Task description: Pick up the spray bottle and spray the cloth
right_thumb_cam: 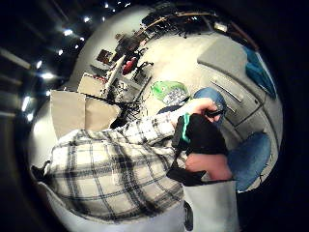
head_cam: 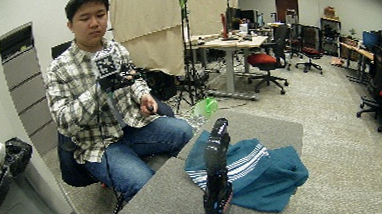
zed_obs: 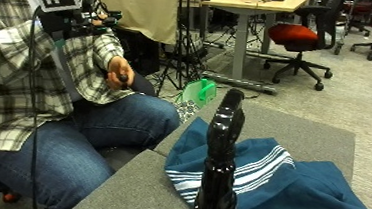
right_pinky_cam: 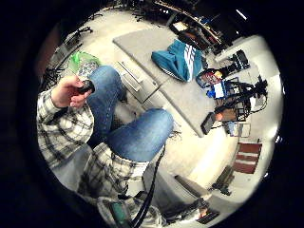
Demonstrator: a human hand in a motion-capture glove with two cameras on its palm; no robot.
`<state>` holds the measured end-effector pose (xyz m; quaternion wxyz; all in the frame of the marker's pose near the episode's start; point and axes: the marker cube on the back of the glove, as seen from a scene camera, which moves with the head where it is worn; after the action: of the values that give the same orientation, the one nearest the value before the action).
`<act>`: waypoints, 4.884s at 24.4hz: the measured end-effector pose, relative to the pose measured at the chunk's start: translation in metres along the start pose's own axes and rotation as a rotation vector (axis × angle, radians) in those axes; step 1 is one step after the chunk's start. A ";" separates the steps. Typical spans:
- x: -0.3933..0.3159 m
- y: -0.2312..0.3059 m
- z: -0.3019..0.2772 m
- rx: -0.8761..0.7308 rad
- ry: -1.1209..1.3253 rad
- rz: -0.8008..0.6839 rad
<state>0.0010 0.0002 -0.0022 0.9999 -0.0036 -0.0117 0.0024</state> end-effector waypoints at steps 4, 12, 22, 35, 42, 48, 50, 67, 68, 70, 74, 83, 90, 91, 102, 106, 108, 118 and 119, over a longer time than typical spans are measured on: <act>0.002 0.000 0.001 0.005 0.016 -0.004; 0.006 -0.003 0.003 0.020 0.026 0.011; 0.065 -0.007 0.011 0.090 0.087 -0.074; 0.236 -0.006 -0.017 0.239 -0.089 0.202; 0.300 -0.019 -0.029 0.297 -0.153 0.329; 0.336 -0.027 -0.035 0.333 -0.225 0.416; 0.347 -0.031 -0.039 0.327 -0.250 0.427; 0.467 -0.097 -0.042 0.519 -0.691 0.474; 0.471 -0.102 -0.037 0.528 -0.711 0.494; 0.479 -0.112 -0.030 0.549 -0.741 0.525; 0.490 -0.126 -0.026 0.579 -0.762 0.533; 0.511 -0.150 -0.026 0.618 -0.804 0.504; 0.516 -0.167 -0.020 0.661 -0.811 0.462; 0.516 -0.170 -0.019 0.673 -0.805 0.459; 0.508 -0.185 -0.017 0.939 -0.651 0.506; 0.507 -0.186 -0.017 0.974 -0.621 0.516; 0.507 -0.187 -0.018 0.980 -0.616 0.520; 0.505 -0.187 -0.017 0.976 -0.616 0.523; 0.506 -0.187 -0.018 0.976 -0.617 0.522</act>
<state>0.5076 -0.1843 -0.0066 0.8035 0.4509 -0.2958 0.2522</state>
